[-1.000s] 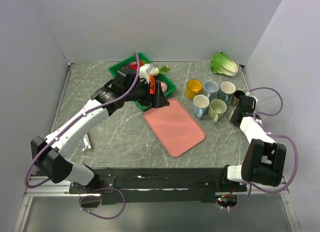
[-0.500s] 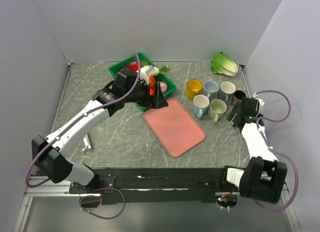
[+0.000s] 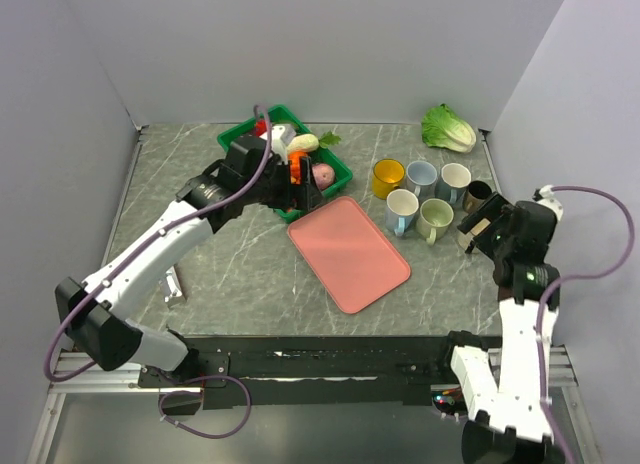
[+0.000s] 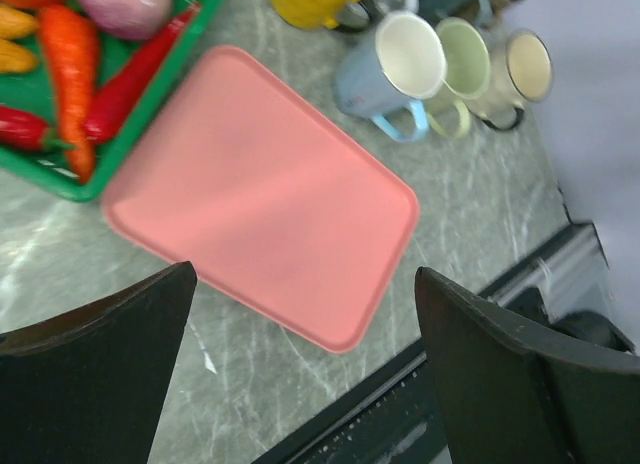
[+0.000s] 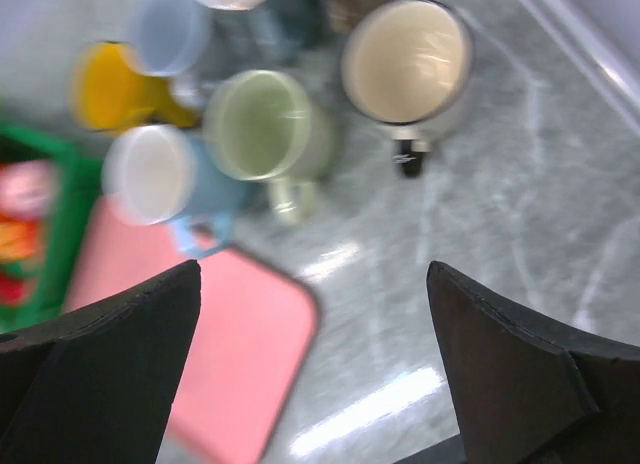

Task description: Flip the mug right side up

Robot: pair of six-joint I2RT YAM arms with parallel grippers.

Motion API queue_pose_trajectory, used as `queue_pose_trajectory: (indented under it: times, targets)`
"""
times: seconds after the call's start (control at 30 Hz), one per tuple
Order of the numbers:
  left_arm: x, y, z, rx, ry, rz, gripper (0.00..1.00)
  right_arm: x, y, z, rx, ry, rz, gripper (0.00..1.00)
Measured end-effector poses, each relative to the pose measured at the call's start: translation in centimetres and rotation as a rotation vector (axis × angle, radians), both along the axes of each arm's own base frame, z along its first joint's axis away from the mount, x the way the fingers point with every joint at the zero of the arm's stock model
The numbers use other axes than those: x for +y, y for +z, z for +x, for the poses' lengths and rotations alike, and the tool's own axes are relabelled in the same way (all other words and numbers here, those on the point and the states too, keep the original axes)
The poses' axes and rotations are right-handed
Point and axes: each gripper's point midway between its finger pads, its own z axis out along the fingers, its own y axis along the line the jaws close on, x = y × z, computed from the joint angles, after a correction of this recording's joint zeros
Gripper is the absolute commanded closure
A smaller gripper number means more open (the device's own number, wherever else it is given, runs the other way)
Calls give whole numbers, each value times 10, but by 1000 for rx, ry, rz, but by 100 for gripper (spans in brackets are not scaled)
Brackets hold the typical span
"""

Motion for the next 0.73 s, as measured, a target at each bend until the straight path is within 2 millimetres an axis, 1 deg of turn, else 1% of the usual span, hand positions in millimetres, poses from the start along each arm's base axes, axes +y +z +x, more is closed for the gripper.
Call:
queue_pose_trajectory:
  times: [0.13,0.27,0.3,0.4,0.43,0.63,0.73]
  targets:
    - [21,18,0,-52,92,12,4,22,58,-13,-144,73,37,0]
    - [47,47,-6,-124,191,-9,4,39,108,-30,-248,134,47,0]
    - [53,54,-8,-145,215,-16,4,42,120,-34,-275,148,44,0]
    - [74,76,-13,-204,294,-37,4,49,146,-46,-341,173,36,0]
    - [81,82,-15,-220,319,-42,4,50,150,-48,-358,174,33,0]
    - [123,114,-29,-334,442,-54,4,54,157,-66,-423,163,26,0]
    - [135,120,-30,-371,478,-36,4,54,162,-70,-451,158,22,0]
